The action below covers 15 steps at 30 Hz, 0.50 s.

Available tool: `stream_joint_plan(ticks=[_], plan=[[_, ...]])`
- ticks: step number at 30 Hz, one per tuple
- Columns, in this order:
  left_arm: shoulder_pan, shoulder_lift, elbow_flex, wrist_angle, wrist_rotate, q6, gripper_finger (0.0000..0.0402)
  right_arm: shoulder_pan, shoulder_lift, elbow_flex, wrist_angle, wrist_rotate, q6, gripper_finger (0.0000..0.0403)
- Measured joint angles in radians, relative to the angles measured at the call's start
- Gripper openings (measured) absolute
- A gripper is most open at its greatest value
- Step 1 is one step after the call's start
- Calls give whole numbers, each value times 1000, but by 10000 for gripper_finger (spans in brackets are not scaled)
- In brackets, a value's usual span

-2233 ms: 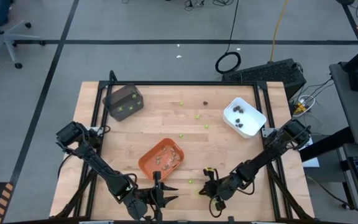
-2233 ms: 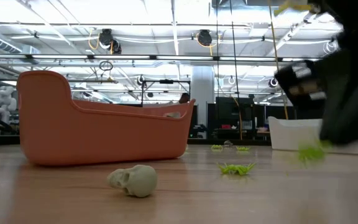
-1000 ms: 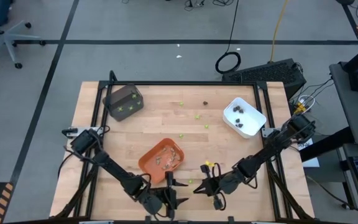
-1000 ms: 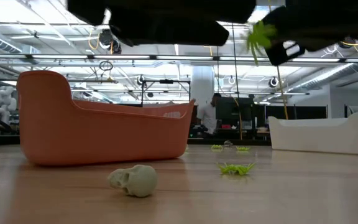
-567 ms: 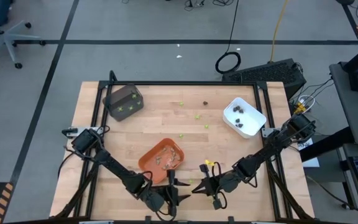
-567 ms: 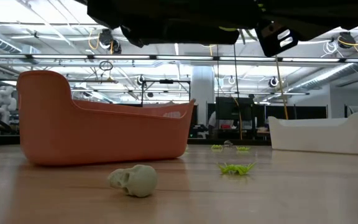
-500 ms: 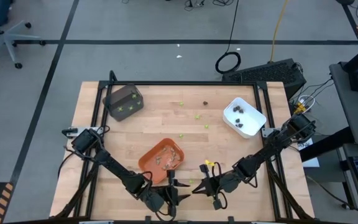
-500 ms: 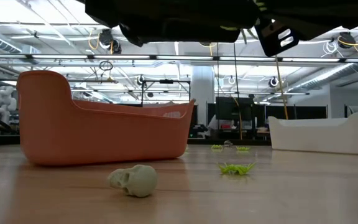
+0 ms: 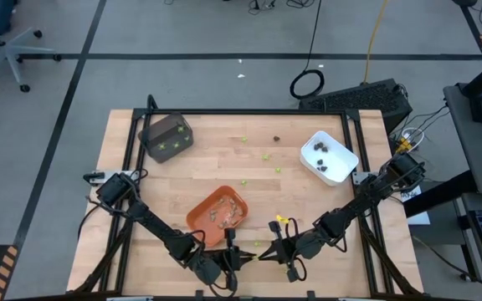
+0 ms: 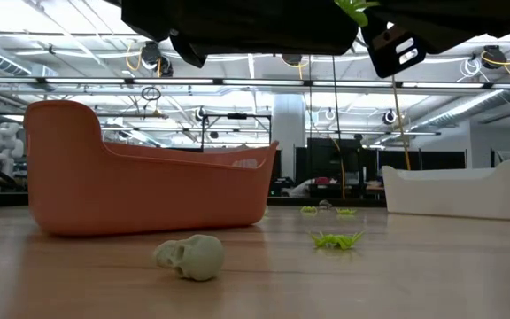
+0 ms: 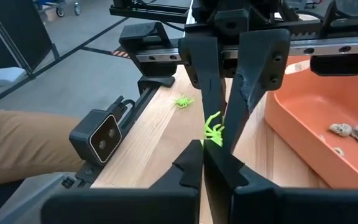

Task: Sort Halloween decoration
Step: Put the green spider toy into the black bin

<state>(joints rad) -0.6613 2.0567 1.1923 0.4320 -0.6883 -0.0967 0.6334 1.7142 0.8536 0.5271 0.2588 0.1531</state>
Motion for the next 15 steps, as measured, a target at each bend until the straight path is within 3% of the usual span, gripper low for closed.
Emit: stream_joint_plan(ticks=[3, 8, 15], plan=[[-3, 0, 0, 0, 1, 0, 3, 0, 0, 0, -6, 1, 11, 18], [-15, 0, 0, 1, 4, -1, 2, 3, 0, 0, -16, 2, 10, 86], [-35, -33, 0, -10, 4, -30, 2, 15, -73, 0, -177, 67, 47, 167]])
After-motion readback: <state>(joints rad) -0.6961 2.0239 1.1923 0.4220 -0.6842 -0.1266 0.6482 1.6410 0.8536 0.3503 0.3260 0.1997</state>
